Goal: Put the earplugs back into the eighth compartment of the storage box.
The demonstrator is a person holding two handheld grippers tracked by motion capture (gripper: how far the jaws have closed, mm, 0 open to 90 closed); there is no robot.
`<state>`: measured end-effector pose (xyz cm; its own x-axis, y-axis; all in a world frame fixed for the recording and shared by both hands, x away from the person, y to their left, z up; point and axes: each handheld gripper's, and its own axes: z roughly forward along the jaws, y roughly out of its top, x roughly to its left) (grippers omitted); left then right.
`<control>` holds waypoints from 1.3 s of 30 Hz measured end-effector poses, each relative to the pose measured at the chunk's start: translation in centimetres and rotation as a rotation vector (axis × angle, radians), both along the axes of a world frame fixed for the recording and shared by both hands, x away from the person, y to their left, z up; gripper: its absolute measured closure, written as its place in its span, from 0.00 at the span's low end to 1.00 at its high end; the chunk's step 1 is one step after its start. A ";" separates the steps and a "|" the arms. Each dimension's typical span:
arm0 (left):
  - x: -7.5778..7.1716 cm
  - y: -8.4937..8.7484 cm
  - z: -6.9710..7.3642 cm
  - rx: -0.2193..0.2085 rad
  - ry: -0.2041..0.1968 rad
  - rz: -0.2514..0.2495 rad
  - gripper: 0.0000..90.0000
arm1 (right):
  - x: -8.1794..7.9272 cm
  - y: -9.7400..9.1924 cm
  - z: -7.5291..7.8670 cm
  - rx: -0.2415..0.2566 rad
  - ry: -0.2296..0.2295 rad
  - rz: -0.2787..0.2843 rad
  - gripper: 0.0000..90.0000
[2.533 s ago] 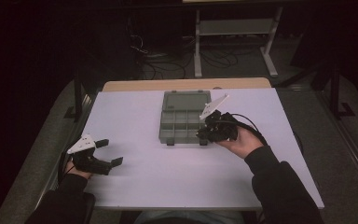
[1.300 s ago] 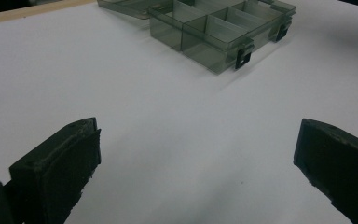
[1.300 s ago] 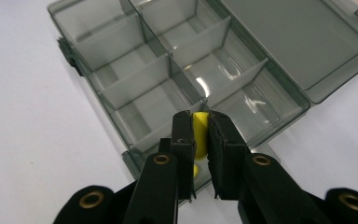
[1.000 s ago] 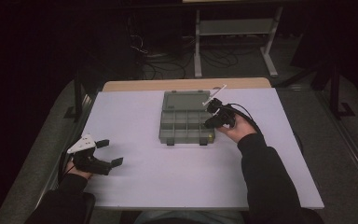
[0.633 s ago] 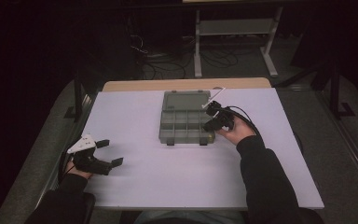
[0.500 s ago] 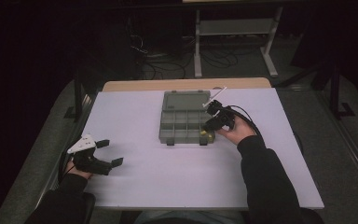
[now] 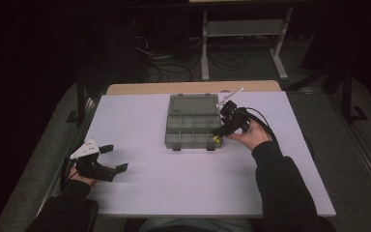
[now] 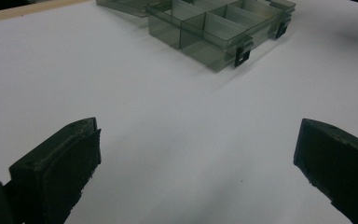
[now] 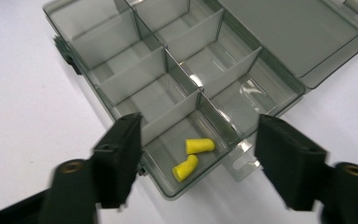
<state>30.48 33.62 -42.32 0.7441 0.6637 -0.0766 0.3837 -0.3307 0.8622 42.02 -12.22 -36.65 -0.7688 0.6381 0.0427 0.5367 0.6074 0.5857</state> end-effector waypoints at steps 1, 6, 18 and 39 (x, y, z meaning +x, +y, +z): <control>0.0 0.0 0.0 0.000 0.000 0.000 0.00 | -0.1 -0.1 0.1 0.004 -0.005 -0.002 0.26; 0.0 0.0 0.0 0.001 0.001 0.001 0.00 | -0.7 -1.0 0.8 0.033 -0.022 -0.017 0.11; 0.0 0.0 0.0 0.000 0.003 0.000 0.00 | -2.6 -2.4 1.4 0.045 -0.069 -0.042 0.00; 0.0 0.0 0.0 0.001 0.002 -0.003 0.00 | -6.6 -3.6 0.2 0.108 -0.107 -0.011 0.00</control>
<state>30.49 33.59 -42.33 0.7456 0.6618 -0.0775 0.3846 -0.3325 0.8611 35.44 -15.86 -36.47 -0.7654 0.6429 0.0296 0.4739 0.5320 0.7017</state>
